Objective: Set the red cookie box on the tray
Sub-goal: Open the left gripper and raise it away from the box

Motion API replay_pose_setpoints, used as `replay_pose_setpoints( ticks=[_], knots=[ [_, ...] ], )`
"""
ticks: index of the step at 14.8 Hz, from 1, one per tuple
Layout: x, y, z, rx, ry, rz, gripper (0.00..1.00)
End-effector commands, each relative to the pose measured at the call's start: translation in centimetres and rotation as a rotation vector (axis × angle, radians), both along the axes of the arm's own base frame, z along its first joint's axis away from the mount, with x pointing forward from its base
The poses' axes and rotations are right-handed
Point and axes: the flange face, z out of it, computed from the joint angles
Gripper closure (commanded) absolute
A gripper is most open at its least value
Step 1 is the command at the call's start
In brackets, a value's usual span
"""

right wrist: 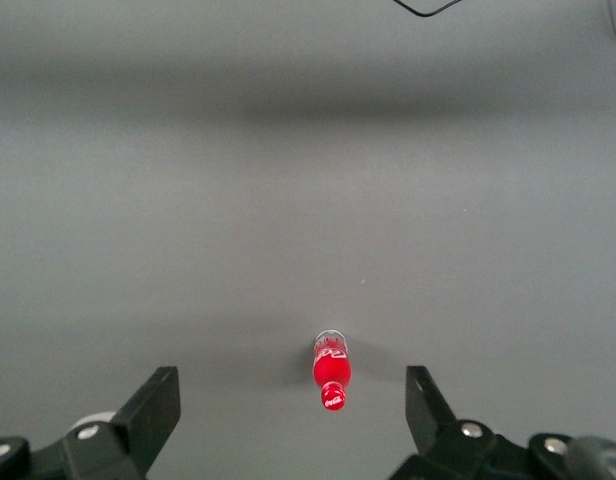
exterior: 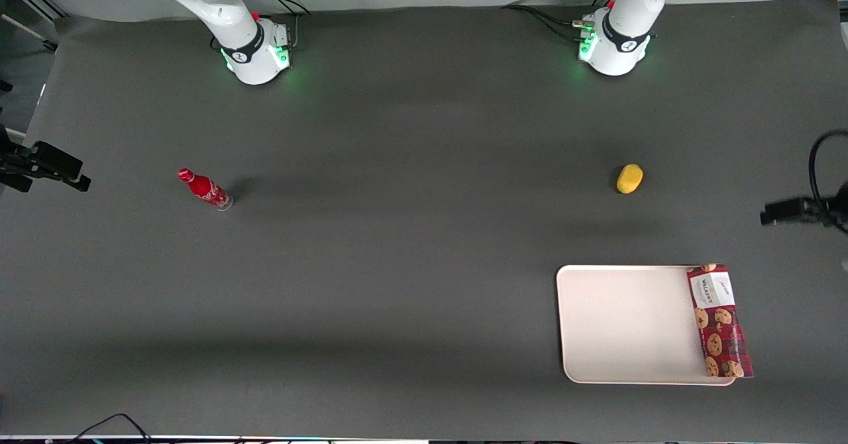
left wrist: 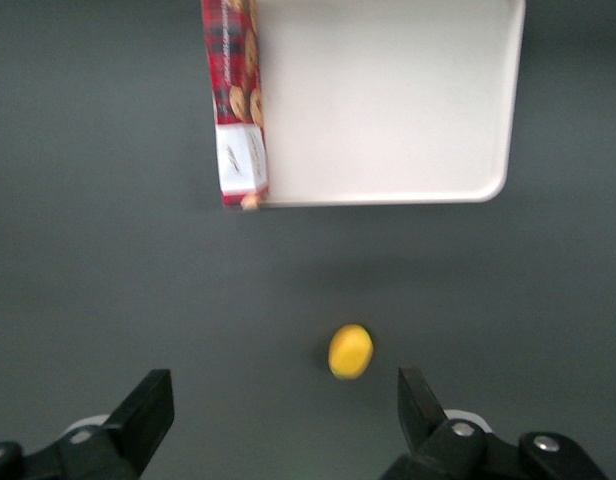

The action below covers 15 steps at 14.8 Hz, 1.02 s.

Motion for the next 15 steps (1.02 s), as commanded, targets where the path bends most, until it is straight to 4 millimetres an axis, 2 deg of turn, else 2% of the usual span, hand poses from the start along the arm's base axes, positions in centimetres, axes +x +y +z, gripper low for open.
replay_pose_setpoints(
  ticks=[1,2,5,7,9,11,15],
  knots=[
    [-6.9,-5.3,2.3,0.034,0.041,0.057,0.00],
    [-8.3,-6.2,1.8,0.042,0.047,0.058,0.00],
    [-11.4,-6.6,-0.1,0.053,0.037,0.061,0.00],
    [-12.4,-6.5,-1.0,0.057,0.038,0.056,0.00],
    [-12.6,-6.1,-0.5,0.056,0.036,0.055,0.00],
    [-12.1,-6.2,0.2,0.043,0.040,-0.024,0.00],
    [-9.6,-5.8,1.3,0.024,0.044,-0.074,0.00]
  ],
)
